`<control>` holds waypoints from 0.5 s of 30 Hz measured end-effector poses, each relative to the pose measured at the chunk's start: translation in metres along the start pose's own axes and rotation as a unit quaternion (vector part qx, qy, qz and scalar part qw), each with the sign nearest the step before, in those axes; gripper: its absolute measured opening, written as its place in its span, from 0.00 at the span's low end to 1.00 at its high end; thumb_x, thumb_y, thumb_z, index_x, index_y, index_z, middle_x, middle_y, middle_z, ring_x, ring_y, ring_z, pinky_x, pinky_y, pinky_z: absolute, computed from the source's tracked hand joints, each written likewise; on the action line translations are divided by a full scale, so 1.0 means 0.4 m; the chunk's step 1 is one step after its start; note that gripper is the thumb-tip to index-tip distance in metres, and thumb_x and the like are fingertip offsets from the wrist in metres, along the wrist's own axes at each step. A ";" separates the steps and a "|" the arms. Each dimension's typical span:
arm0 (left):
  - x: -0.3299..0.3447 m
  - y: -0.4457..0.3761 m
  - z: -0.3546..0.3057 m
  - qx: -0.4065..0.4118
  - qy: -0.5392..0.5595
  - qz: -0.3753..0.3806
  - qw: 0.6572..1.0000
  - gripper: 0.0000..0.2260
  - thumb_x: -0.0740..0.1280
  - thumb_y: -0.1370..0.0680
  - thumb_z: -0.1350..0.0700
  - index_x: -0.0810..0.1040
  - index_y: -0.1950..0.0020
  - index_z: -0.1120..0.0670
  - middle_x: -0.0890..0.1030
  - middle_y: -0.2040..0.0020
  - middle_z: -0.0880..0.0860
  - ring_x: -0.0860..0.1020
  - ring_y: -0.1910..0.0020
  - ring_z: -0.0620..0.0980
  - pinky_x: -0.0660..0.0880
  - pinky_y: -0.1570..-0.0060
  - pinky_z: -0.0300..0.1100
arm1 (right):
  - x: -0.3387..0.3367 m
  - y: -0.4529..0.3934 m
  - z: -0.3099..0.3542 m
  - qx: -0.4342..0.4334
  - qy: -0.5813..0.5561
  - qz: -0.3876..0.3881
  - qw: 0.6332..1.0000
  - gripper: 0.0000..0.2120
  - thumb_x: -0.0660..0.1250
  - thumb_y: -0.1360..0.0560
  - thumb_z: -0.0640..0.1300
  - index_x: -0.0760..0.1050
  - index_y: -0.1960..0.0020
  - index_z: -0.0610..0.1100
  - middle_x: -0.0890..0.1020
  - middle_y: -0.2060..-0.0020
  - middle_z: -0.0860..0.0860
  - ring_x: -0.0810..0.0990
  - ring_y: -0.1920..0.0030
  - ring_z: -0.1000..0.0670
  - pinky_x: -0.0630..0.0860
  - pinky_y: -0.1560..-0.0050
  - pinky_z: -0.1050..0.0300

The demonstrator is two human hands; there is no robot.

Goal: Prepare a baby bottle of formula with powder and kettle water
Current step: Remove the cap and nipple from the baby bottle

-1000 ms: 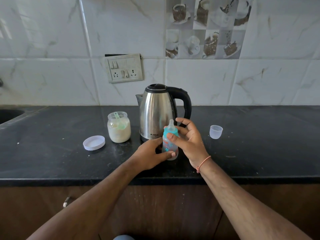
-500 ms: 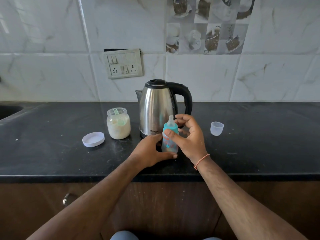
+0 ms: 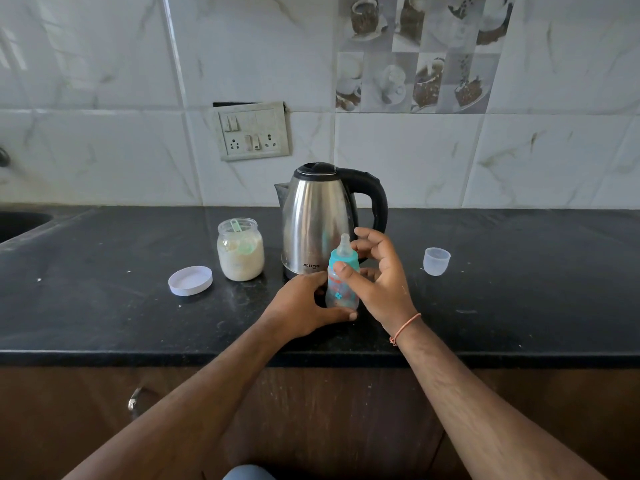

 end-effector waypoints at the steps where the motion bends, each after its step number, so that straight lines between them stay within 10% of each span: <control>1: 0.000 0.000 0.000 -0.002 0.001 0.000 1.000 0.25 0.82 0.29 0.38 0.82 0.35 0.40 0.86 0.43 0.39 0.82 0.43 0.37 0.80 0.39 0.42 | 0.000 -0.001 -0.006 0.005 -0.007 0.005 1.000 0.29 0.77 0.24 0.51 0.73 0.26 0.53 0.85 0.40 0.53 0.84 0.38 0.47 0.86 0.42 0.43; 9: 0.000 0.000 0.004 0.007 -0.006 -0.005 1.000 0.27 0.81 0.29 0.36 0.81 0.33 0.40 0.85 0.41 0.39 0.82 0.42 0.37 0.81 0.37 0.45 | 0.011 -0.001 0.007 -0.002 0.027 0.011 1.000 0.32 0.77 0.26 0.60 0.71 0.25 0.55 0.83 0.40 0.60 0.82 0.36 0.51 0.84 0.41 0.46; 15: 0.002 -0.002 0.007 0.004 -0.001 -0.004 1.000 0.27 0.81 0.30 0.35 0.81 0.33 0.40 0.85 0.42 0.38 0.82 0.42 0.36 0.81 0.36 0.46 | 0.017 0.000 -0.011 0.035 -0.058 0.046 0.997 0.26 0.69 0.20 0.46 0.68 0.24 0.51 0.85 0.35 0.49 0.84 0.34 0.46 0.84 0.35 0.43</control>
Point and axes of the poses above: each hand's wrist, its own y-axis away from the middle knuckle, its own x-axis out of the palm, z = x × y, the point moved 7 cm from there along -y, towards the middle knuckle
